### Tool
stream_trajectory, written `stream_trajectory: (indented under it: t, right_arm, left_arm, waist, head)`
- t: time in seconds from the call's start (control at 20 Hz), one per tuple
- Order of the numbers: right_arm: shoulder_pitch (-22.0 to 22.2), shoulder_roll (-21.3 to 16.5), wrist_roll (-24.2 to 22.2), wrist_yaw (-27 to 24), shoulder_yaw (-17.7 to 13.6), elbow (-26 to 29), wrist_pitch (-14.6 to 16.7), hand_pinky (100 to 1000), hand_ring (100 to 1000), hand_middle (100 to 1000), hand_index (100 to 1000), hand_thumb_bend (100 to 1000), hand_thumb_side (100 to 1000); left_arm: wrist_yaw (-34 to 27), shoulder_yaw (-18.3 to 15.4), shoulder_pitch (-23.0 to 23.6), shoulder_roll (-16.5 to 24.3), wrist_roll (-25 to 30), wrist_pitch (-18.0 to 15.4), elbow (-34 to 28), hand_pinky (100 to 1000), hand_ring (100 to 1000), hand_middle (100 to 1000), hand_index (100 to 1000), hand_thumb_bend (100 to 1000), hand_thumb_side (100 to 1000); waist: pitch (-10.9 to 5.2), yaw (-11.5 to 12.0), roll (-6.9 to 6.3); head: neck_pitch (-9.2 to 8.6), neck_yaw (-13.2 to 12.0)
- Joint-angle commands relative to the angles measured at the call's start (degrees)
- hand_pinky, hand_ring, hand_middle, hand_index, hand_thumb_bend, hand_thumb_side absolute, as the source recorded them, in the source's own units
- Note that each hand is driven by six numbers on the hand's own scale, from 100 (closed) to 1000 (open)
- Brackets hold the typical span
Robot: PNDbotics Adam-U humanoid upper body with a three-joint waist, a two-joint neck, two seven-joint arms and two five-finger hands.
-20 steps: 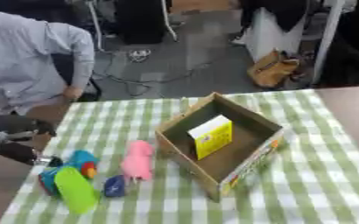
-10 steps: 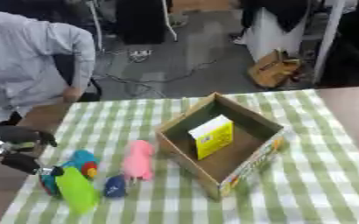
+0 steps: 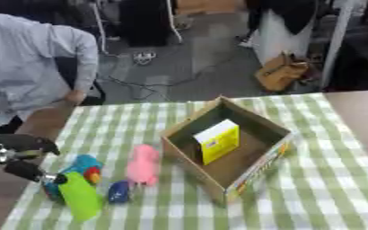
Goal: Pick up objects on the table and place them in the box.
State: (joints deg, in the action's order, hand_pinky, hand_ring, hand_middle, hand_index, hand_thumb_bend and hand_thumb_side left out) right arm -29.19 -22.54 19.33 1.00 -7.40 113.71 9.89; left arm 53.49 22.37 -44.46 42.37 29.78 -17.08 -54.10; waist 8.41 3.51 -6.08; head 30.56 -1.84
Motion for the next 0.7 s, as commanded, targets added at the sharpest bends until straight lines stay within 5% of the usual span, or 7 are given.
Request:
stream_trajectory:
  t: [0.05,0.7]
  right_arm:
    - [-0.63,-1.51,0.12,-0.23,-0.39,0.88,0.01,717,891,864,998,100,1000]
    - [-0.37,-1.56,0.12,-0.31,-0.37,0.88,-0.04,717,890,863,995,100,1000]
  left_arm:
    - [0.59,-0.06,-0.44,0.61,-0.40,-0.32,0.23,1000,998,967,1000,769,1000]
    - [-9.89,0.65,0.36,0.04,-3.78,-0.48,-2.87,1000,938,948,1000,726,1000]
  waist:
    - [-1.55,-0.12,-0.53]
    - [-1.73,-0.23,-0.77]
  head:
    - [-0.57,-0.41]
    - [-0.26,-0.39]
